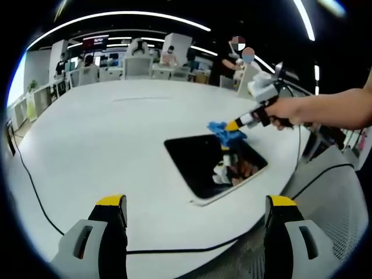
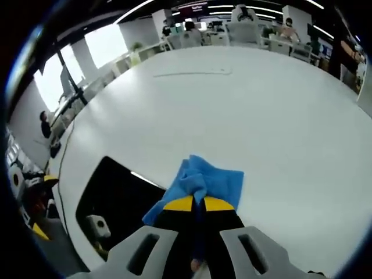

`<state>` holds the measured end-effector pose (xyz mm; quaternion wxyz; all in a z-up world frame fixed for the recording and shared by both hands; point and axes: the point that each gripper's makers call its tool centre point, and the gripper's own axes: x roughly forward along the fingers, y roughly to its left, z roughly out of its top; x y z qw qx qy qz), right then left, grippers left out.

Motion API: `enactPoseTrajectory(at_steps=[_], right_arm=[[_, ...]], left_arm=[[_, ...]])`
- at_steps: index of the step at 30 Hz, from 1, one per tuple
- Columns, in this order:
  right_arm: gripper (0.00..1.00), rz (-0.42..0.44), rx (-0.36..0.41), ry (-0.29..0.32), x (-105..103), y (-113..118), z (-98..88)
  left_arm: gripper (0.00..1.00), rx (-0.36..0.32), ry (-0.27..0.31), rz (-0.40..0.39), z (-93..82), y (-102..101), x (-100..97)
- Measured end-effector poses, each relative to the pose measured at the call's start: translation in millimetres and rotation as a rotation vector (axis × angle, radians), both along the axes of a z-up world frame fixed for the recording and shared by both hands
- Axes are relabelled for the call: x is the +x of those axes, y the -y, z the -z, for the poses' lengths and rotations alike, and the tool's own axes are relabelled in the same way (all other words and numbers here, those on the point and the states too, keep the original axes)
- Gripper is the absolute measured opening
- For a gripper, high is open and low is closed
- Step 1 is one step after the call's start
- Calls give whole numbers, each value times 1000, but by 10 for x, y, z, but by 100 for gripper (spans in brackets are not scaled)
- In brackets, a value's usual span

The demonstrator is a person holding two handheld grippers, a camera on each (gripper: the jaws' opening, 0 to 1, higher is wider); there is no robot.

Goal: Wipe the mirror surface with the cleaning cloth until all visible marks leave the cleaned area.

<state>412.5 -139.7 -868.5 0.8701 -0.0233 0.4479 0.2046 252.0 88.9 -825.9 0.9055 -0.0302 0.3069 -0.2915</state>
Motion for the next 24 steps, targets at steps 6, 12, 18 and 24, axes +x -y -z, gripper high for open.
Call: enactPoseTrajectory(at_steps=[6,12,18,24], right_arm=[[0,4,7,26,5,16,-105],[0,66,80,40,74,146,-403],[0,76,78,70,47,355,-584],[0,98,53,76,-25,663,-681]], left_arm=[[99,-3,2,-5,-3,-1,4],[99,-1,-1,5,10,7,-5],[99,-1,-1,7,10,10,-6],[99,4,-2,8,13,8,-7]])
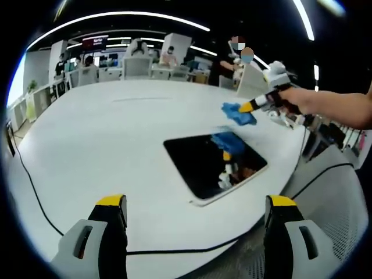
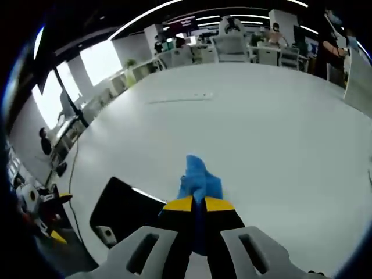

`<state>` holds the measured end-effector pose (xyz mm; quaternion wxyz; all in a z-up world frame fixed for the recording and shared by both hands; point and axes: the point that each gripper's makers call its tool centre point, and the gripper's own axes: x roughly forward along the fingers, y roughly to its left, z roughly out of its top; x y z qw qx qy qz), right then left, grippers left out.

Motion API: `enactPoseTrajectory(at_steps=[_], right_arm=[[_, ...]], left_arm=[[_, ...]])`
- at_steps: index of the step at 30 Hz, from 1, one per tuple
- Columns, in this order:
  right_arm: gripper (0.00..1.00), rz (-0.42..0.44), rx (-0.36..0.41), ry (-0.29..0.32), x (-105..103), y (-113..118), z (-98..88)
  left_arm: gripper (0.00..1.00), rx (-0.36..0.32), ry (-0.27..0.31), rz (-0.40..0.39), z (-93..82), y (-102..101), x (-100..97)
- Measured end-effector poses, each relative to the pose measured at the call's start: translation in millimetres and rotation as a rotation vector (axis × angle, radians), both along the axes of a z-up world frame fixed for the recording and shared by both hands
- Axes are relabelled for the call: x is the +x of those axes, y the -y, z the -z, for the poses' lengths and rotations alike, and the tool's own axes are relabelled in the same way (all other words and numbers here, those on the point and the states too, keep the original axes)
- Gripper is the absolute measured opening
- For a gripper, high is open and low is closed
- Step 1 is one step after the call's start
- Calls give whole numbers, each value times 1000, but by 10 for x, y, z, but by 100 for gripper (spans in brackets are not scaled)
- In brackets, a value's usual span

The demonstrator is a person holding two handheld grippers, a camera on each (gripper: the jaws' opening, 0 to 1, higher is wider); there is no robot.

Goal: Wipe the mirror surface with the cleaning cloth until all visible marks leave the cleaned area.

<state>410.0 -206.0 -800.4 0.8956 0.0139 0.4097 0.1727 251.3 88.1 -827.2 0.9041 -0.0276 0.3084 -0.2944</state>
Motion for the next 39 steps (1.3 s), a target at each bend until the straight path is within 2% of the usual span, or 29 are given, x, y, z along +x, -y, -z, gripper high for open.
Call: enactPoseTrajectory(at_steps=[9,20,25,27,28,29,30,31,32,33,36,39], right_arm=[[0,25,-27,-26,-151,349,-16],[1,31,-31,-30,-130,358,38],[2,18,-68,-58,-149,330,327],[3,12,-96,-67,-169,341,500],[5,7,-129,-76,-189,391,650],[7,12,-153,-98,-226,432,745],[9,14,-140,-151,-324,416,871],[7,51,-138,-11,-155,448,733],[6,-54,-134,-23,-145,415,820],[6,-6,-134,-60,-189,471,830],[5,-15,-129,-53,-253,423,726],[5,-13,-123,-63,-227,434,762]], left_arm=[[99,3,0,6,4,12,-5],[99,7,-2,10,6,10,-10],[99,9,-4,9,9,0,-9],[99,9,-5,9,9,-1,-11],[99,9,-6,9,9,-1,-13],[99,9,-6,10,12,-1,-14],[99,12,-7,12,17,-1,-17],[99,13,-7,13,19,-1,-18],[99,15,-7,14,23,-2,-19],[99,15,-8,14,19,-1,-22],[99,11,-10,10,20,1,-21],[99,16,-10,20,24,18,-25]])
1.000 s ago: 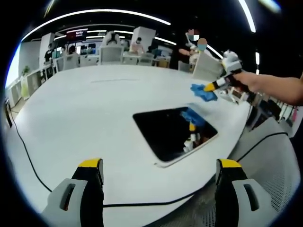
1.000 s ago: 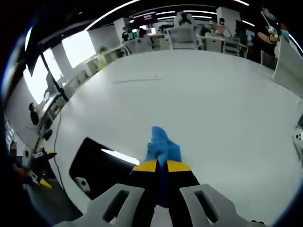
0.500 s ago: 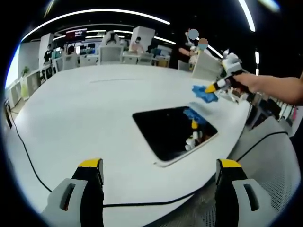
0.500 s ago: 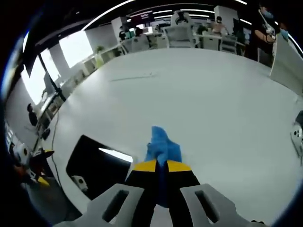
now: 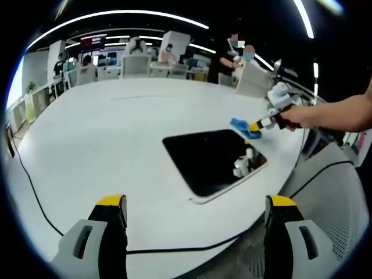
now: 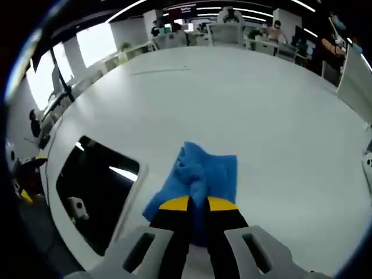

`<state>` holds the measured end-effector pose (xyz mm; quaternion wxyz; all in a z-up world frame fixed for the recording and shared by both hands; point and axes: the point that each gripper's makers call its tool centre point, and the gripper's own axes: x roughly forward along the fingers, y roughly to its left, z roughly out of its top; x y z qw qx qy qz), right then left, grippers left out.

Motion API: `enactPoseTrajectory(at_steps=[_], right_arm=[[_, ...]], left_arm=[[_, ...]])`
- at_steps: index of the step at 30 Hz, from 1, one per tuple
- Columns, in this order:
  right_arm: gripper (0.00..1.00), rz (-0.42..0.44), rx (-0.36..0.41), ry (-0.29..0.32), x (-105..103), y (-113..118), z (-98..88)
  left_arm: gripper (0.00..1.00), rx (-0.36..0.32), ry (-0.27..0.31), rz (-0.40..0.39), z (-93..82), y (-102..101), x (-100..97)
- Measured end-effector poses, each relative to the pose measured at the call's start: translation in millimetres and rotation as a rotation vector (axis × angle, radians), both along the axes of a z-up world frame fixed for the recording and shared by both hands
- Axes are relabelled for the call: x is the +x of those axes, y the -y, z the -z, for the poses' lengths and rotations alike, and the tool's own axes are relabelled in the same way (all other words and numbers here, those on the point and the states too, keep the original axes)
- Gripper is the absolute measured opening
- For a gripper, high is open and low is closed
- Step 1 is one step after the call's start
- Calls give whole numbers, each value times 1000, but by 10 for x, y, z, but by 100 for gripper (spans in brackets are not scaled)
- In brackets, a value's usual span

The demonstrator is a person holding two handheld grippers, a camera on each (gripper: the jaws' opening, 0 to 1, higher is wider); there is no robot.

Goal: Wipe the mirror surface with the cleaning cloth until all visible marks leave the cleaned area.

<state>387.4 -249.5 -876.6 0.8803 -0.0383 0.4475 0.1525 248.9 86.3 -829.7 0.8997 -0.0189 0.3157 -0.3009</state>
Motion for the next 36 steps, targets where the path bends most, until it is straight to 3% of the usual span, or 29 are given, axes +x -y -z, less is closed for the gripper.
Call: enactPoseTrajectory(at_steps=[4,8,11,15,21,24,27,30,34,36], right_arm=[[7,-3,-12,9,-15,-17,-18],[20,-19,43,4,-71,-93,-93],[27,-55,66,70,-76,-88,-245],[39,-84,114,105,-166,-30,-409],[51,-90,136,207,-299,194,-613],[74,-130,209,219,-422,174,-686],[90,-148,183,251,-528,292,-781],[96,-178,202,283,-613,307,-877],[100,-271,167,409,-679,301,-968],[100,-243,155,401,-783,341,-915]], left_arm=[[99,0,-2,1,2,3,-2],[99,2,-3,0,2,-1,-2],[99,2,-2,-10,-4,-16,0],[99,6,1,-23,0,-37,12],[99,14,24,-45,-55,-87,31],[99,25,41,-71,-78,-140,63],[99,15,41,-60,-80,-115,66],[99,3,29,-71,-90,-113,65],[99,1,73,-51,-157,-82,77],[99,16,78,-71,-174,-126,84]])
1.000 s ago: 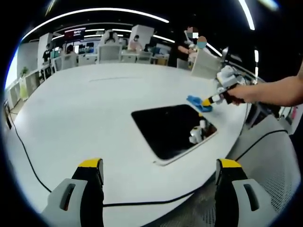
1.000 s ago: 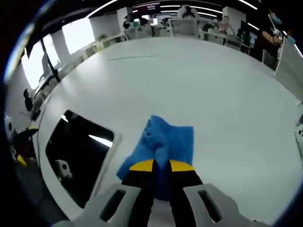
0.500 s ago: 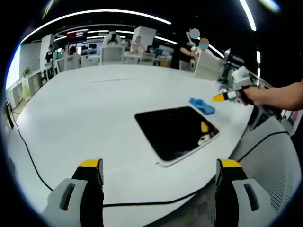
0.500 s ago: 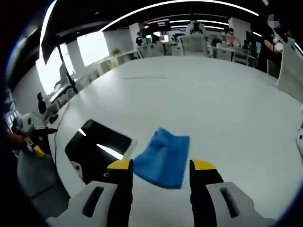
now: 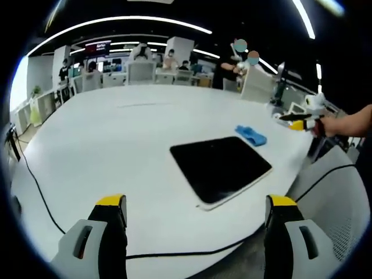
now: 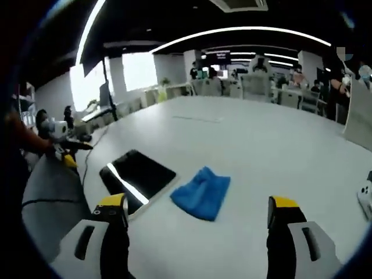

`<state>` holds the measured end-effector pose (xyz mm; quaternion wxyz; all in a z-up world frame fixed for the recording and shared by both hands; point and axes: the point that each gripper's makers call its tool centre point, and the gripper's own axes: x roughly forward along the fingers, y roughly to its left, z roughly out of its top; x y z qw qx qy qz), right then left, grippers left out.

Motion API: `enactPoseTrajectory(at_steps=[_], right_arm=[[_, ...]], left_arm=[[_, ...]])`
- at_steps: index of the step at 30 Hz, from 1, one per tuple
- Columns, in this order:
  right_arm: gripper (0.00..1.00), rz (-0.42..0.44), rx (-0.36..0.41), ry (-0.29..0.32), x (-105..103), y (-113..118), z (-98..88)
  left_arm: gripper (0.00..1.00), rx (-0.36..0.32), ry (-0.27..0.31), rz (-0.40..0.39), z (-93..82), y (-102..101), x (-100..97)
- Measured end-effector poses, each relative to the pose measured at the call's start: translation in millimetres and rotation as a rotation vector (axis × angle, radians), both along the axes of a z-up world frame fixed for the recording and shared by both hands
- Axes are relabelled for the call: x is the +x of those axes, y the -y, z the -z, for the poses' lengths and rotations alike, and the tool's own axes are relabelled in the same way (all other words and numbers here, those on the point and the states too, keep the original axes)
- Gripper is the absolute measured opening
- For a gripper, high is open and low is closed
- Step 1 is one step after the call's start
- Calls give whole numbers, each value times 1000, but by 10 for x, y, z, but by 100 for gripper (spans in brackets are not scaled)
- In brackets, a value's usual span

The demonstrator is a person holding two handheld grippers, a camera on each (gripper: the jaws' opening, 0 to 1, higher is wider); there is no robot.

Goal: Wipe the mirror surface with the cleaning cloth until all visible marks leave the cleaned area.

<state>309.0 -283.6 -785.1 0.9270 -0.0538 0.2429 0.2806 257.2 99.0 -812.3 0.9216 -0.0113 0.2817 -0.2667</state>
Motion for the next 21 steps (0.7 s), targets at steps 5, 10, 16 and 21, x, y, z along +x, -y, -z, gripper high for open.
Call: enactPoseTrajectory(at_steps=[5,10,16,21], right_arm=[[100,3,1,-19,-224,-39,145],[100,-22,-26,-6,-312,-70,95],[100,-46,-38,-4,-369,-21,66],[100,4,11,-19,-377,69,59]], left_arm=[[99,14,12,32,-14,52,-2],[99,29,74,9,-158,-13,34],[99,-2,67,-2,-219,-1,-8],[99,-12,86,-1,-284,74,-22]])
